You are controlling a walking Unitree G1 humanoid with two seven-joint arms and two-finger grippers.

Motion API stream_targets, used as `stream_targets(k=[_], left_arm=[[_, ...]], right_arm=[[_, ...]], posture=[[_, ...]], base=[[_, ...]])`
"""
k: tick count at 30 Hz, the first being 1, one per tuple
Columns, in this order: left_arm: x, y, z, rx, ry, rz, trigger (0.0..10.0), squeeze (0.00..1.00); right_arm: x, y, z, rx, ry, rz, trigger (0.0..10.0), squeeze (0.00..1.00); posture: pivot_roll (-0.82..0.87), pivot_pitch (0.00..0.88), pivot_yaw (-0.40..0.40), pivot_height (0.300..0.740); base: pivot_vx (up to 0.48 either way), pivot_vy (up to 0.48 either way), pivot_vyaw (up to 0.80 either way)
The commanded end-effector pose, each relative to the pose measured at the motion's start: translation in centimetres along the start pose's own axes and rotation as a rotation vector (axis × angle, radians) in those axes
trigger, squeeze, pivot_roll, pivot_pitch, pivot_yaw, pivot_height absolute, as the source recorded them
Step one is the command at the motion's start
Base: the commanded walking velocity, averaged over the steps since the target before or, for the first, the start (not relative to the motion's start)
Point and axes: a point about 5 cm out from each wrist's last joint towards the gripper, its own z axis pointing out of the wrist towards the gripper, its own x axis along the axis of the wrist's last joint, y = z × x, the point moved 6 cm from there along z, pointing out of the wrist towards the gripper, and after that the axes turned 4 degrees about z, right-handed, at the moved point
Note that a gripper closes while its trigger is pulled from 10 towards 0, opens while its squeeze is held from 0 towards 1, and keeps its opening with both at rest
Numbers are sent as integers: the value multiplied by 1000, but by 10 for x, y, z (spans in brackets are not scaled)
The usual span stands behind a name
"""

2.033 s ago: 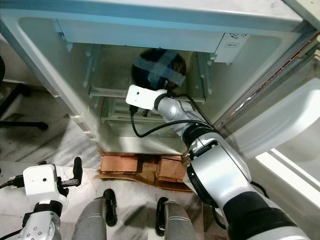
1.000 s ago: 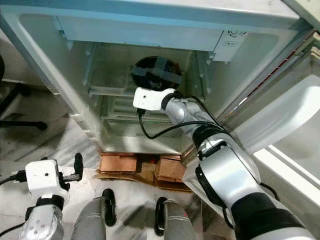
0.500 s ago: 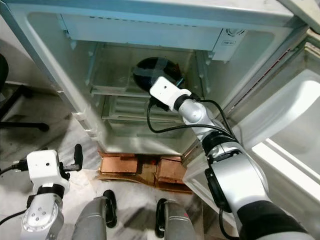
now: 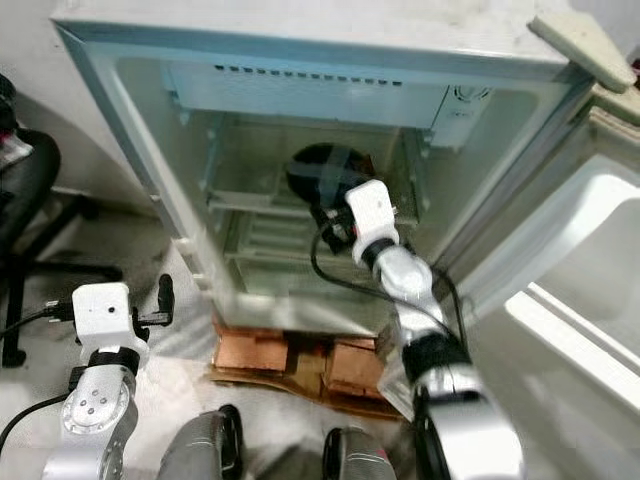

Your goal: Restocking fridge

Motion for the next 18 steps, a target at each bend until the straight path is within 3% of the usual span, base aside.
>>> stream_targets(k=[1, 5, 12, 18], left_arm=[[-7, -1, 0, 5, -16, 0, 10000, 0], [-10, 7, 2, -26, -20, 0, 10000, 0], [-17, 12, 3, -55, -35, 1, 10000, 0], [-17, 6, 5, -43, -32, -1, 10000, 0]], right_arm=[[2, 7, -11, -59, 21, 71, 10000, 0], [-2, 5, -34, -85, 56, 58, 10000, 0], [-2, 0, -55, -82, 68, 88, 10000, 0], [-2, 0, -70, -103, 56, 70, 10000, 0]], posture=[[24, 91, -14, 740], [-7, 74, 6, 740], [-33, 59, 30, 740], [-53, 64, 48, 740]], base=[[0, 0, 0], [0, 0, 0], [0, 0, 0], [0, 0, 0]])
